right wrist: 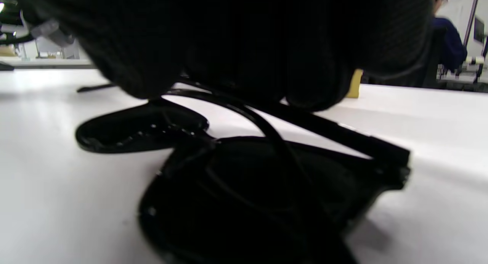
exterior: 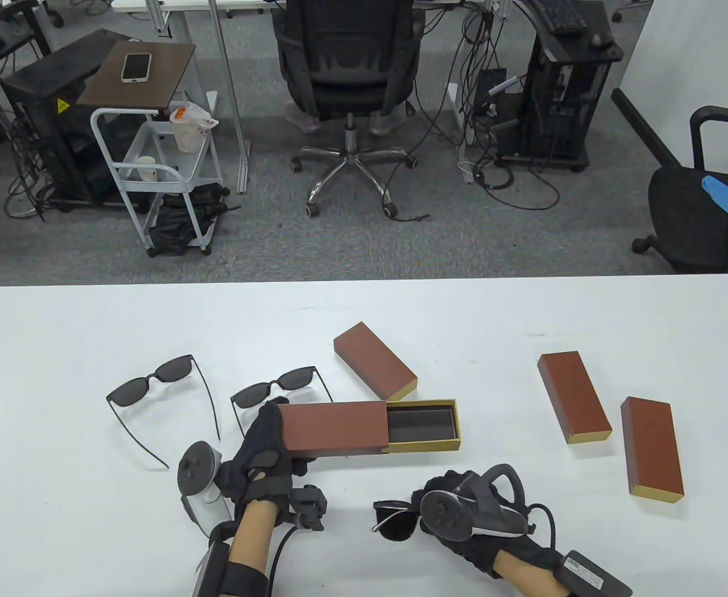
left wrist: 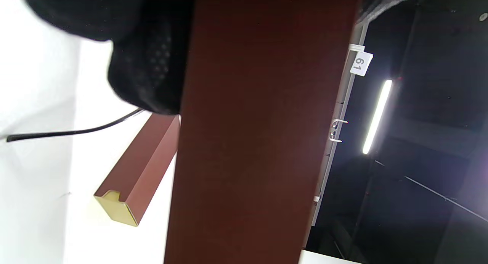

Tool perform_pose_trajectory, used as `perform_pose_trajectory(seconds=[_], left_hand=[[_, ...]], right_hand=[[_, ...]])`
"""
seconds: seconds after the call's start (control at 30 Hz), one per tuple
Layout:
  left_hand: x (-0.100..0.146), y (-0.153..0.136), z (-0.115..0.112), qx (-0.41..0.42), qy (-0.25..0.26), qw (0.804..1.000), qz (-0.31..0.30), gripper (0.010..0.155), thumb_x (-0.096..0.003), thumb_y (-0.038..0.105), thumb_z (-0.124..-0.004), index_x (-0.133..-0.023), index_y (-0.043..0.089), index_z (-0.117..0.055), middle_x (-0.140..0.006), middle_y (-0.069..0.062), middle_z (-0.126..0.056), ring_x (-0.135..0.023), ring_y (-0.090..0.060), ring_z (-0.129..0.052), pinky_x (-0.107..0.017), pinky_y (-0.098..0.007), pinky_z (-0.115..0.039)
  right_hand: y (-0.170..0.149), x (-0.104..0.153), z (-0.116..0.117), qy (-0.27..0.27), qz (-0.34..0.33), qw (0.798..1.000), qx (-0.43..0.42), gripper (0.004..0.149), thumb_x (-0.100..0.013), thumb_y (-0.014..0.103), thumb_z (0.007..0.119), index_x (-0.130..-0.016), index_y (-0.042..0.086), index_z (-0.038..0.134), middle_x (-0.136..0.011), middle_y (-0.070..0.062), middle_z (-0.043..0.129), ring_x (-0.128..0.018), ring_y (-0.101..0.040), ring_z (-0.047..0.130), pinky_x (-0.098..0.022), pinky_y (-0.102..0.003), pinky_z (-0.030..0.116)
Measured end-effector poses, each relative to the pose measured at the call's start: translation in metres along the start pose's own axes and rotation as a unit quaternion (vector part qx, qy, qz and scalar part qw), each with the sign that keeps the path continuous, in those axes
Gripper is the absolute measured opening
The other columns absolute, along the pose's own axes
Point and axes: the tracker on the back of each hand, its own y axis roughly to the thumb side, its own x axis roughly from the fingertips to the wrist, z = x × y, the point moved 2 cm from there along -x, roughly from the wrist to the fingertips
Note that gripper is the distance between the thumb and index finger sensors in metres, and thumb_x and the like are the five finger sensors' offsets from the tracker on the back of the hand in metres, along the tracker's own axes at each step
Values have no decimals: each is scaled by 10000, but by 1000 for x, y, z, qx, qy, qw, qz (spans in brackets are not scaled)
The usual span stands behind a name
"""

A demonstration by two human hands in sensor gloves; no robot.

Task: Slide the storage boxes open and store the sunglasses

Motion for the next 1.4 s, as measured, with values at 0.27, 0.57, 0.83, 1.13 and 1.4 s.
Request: perform_pose_trajectory(seconds=[0.27, 0.57, 0.83, 1.13, 1.4], left_hand=[[-2, -3, 4, -12, 10, 1000, 4, 727, -500, 624, -606, -1057, 156, -618, -676, -135, -943, -360, -252, -1000, -242, -427, -839], [-2, -7, 7, -10, 10, 1000, 16, 728, -502, 619, -599, -1062, 154, -608, -688, -137, -935, -374, -259, -998, -259, -437, -837], [-2, -6, 6, -15, 13, 1000, 20, 727, -501, 616, -589, -1067, 159, -596, -699, -137, -928, -395, -259, -994, -272, -440, -836], [-1, -7, 6, -19, 14, 999, 23, 729, -500, 613, -587, -1066, 155, -598, -699, -141, -928, -395, -263, -993, -273, -444, -835], [0, -6, -1, -20, -6, 1000, 24, 728, -501, 612, -584, -1068, 156, -597, -700, -141, -927, -396, -265, -992, -275, -445, -834]], right_hand=[[6, -2, 9, 21, -2, 999, 48, 402, -282, 351, 915, -669, 243, 894, -654, -78, 983, -519, -297, 994, -423, -466, 840], [3, -2, 2, 14, 2, 999, 29, 397, -286, 333, 903, -675, 251, 891, -639, -69, 976, -512, -293, 980, -427, -472, 828], [-8, 6, -50, -32, 12, 999, 28, 391, -280, 332, 913, -665, 267, 903, -635, -67, 973, -506, -291, 974, -428, -474, 822], [-32, 0, -131, -75, 53, 993, 79, 386, -283, 318, 914, -666, 267, 907, -651, -73, 959, -529, -300, 956, -447, -487, 805], [-41, -23, -144, -70, 85, 975, 194, 381, -287, 312, 906, -666, 275, 906, -666, -72, 945, -545, -302, 943, -464, -491, 793]])
